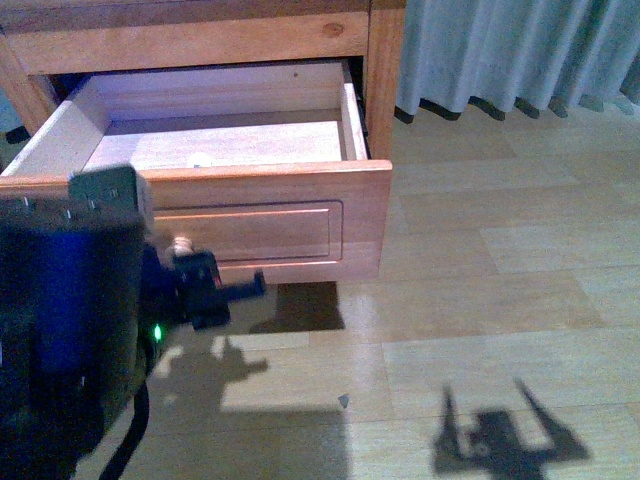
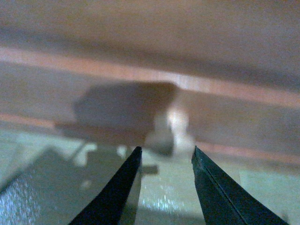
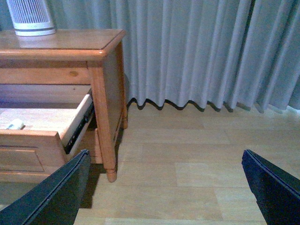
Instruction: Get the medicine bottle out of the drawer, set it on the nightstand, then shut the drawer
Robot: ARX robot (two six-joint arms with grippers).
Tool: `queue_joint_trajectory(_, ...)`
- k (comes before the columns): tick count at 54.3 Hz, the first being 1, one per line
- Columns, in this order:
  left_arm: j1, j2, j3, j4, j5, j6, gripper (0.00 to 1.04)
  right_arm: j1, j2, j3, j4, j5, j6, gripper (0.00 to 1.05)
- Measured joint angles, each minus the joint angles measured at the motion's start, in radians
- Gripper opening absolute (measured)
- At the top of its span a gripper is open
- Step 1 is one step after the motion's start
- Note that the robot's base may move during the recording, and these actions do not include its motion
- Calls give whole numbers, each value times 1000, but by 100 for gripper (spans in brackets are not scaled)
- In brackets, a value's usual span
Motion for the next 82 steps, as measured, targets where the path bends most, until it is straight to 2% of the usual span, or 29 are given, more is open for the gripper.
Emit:
queue_joint_trajectory(7,-13,11,-65,-11,18,-11,58,0,0,0,0,0,0,98)
queue_joint_trajectory(16,38,-58,-77,-33,25,3,87,0,0,0,0,0,0,98)
queue_joint_trajectory(21,63,-138,-93,-75,48,21,99,0,0,0,0,0,0,98)
queue_joint_trajectory(29,113,-344,-132,-186,104,64,98,0,0,0,0,0,0,98)
queue_joint_trajectory(41,217,-864,-115,-597,301,159,98,0,0,0,0,0,0,98)
queue_joint_trajectory(48,212,-1138,-53,-830,410,189,98,0,0,0,0,0,0,98)
queue_joint_trajectory(52,184,-1267,-30,-925,419,199,98,0,0,0,0,0,0,98)
queue_joint_trajectory(54,158,-1321,-32,-929,372,219,96,0,0,0,0,0,0,98)
queue_joint_trajectory(57,94,-1432,-68,-874,184,276,85,0,0,0,0,0,0,98)
queue_joint_trajectory(61,91,-1557,-131,-861,60,313,72,0,0,0,0,0,0,98)
queue_joint_trajectory(64,119,-1608,-176,-850,53,323,62,0,0,0,0,0,0,98)
queue_joint_trajectory(78,245,-1728,-354,-828,180,343,13,0,0,0,0,-1,0,98)
queue_joint_trajectory(82,271,-1755,-381,-825,208,343,3,0,0,0,0,0,0,98)
